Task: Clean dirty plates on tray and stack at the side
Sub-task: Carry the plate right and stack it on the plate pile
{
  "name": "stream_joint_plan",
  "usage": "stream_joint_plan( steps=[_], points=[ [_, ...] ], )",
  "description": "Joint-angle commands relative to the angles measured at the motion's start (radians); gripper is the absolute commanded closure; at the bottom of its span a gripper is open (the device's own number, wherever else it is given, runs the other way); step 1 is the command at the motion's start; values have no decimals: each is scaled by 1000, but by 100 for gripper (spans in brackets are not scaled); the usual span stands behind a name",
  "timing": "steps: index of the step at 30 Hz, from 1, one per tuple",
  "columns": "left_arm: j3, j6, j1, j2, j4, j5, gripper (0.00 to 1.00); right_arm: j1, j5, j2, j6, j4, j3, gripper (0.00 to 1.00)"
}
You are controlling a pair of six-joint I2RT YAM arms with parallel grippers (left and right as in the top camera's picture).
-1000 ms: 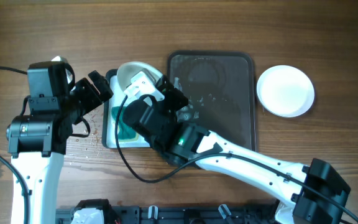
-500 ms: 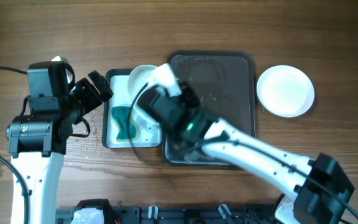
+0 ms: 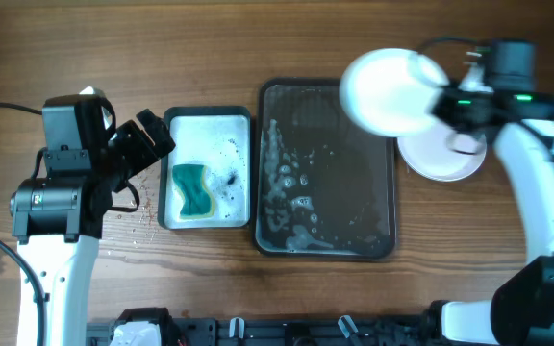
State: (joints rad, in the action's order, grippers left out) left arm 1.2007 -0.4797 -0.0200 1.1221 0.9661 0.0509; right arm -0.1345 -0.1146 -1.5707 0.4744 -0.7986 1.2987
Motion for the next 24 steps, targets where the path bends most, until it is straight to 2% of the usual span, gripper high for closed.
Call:
stream_joint_plan(
  steps=[1, 5, 8, 9, 10, 11, 12, 14, 15, 18, 21, 22, 24],
  points=[
    [13, 2, -7, -2, 0, 11, 0, -196, -41, -16, 33, -39, -3, 96],
    [13, 2, -7, -2, 0, 11, 0, -317, -44, -61, 21, -44, -62, 96],
    [13, 2, -7, -2, 0, 11, 0, -292, -38, -86, -43, -39, -114, 92],
    [13, 2, -7, -2, 0, 11, 0, -275, -30, -89, -56, -35, -127, 82],
    [13, 2, -7, -2, 0, 11, 0, -257, -10, -90, -56, -39, -132, 59],
    [13, 2, -7, -2, 0, 11, 0, -236, 6, -85, -56, -40, -130, 45],
    [13, 2, -7, -2, 0, 11, 0, -228, 0, -76, -57, -42, -126, 39],
    [13, 2, -7, -2, 0, 11, 0, -203, -141, -22, -123, -48, -109, 30],
    [13, 2, -7, -2, 0, 11, 0, -185, -266, 23, -181, -49, -100, 23],
    [13, 2, -7, -2, 0, 11, 0, -88, -598, 183, -306, -90, -96, 15],
    [13, 2, -7, -2, 0, 11, 0, 64, -678, 316, -374, -154, -97, 12],
    [13, 2, -7, -2, 0, 11, 0, 135, -672, 362, -382, -181, -97, 0],
    [13, 2, -7, -2, 0, 11, 0, 247, -656, 418, -375, -214, -97, 0]
  ],
)
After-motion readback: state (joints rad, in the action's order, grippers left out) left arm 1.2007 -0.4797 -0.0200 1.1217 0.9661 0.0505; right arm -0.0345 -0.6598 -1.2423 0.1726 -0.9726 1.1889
